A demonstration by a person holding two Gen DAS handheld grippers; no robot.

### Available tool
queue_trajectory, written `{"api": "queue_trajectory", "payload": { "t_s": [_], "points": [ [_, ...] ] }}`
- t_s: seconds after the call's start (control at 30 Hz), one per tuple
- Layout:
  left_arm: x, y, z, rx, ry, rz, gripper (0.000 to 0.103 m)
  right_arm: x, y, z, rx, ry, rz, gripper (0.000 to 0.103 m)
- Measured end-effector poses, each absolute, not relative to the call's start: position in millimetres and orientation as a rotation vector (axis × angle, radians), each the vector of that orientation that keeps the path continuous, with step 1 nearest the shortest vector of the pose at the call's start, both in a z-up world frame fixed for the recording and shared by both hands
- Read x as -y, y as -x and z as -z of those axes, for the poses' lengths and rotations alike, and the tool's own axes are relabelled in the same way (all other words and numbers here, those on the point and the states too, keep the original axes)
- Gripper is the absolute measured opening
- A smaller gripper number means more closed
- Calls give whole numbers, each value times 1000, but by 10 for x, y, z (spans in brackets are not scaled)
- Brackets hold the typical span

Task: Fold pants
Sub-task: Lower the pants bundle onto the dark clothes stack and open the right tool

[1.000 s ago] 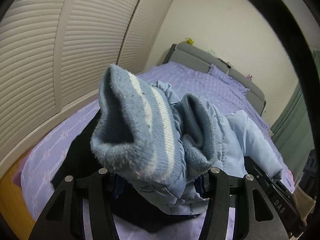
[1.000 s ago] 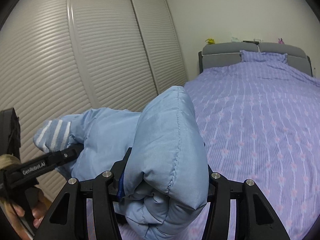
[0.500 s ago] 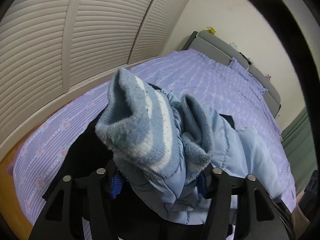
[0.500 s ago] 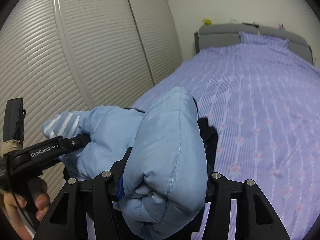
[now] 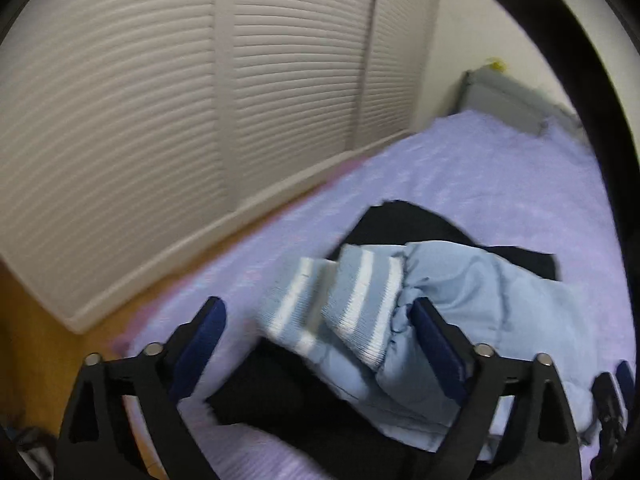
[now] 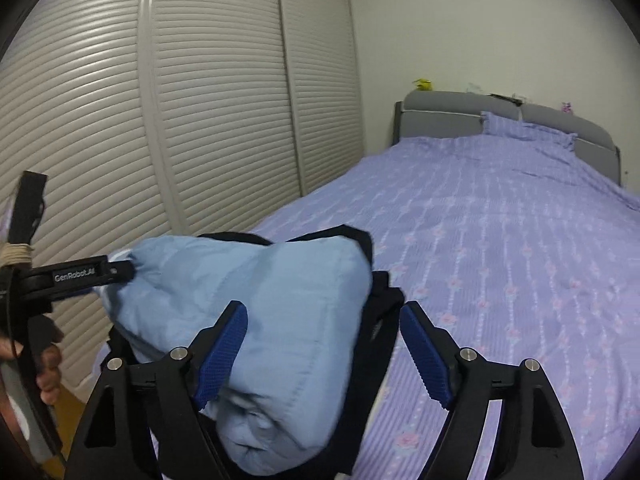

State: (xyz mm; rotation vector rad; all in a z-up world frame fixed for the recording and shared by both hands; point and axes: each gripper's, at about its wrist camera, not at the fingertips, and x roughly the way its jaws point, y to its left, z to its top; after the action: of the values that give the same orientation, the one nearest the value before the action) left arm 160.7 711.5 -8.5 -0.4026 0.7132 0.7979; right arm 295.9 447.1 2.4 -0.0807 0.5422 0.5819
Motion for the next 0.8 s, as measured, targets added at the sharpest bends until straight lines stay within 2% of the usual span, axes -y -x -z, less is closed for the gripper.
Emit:
{"api": "queue_trajectory", "payload": {
  "t_s": [0.13,0.2,0.43,0.57,0.63,0.67,0.7,0.8],
  "points": [
    [-6925,-1678,20,-764,306,-778,96,-4478,-3032,-9,-592,100,-562,80],
    [-6801,-1659,-40,-733,244,-790,96,-4410,-3041,-24,-592,86,-562,80],
    [-6665,-1373,-312,-565,502,-622,100,-4296,-2962,-61,-586,29,-597,80],
    [-6279,-1240,-399,-539,399,-620,100,-4068,-2763,-149,-529,9,-630,80],
    [-6002,-1161,-420,-546,302,-614,100,-3926,-2663,-201,-511,-8,-642,84],
    [-5861,-1124,-424,-554,249,-617,100,-3808,-2589,-238,-500,-13,-646,93],
    [-5701,-1082,-423,-560,194,-622,100,-3708,-2525,-264,-491,-17,-638,97],
    [-5231,-936,-426,-560,68,-584,102,-3364,-2347,-332,-471,-17,-623,97]
  ]
}}
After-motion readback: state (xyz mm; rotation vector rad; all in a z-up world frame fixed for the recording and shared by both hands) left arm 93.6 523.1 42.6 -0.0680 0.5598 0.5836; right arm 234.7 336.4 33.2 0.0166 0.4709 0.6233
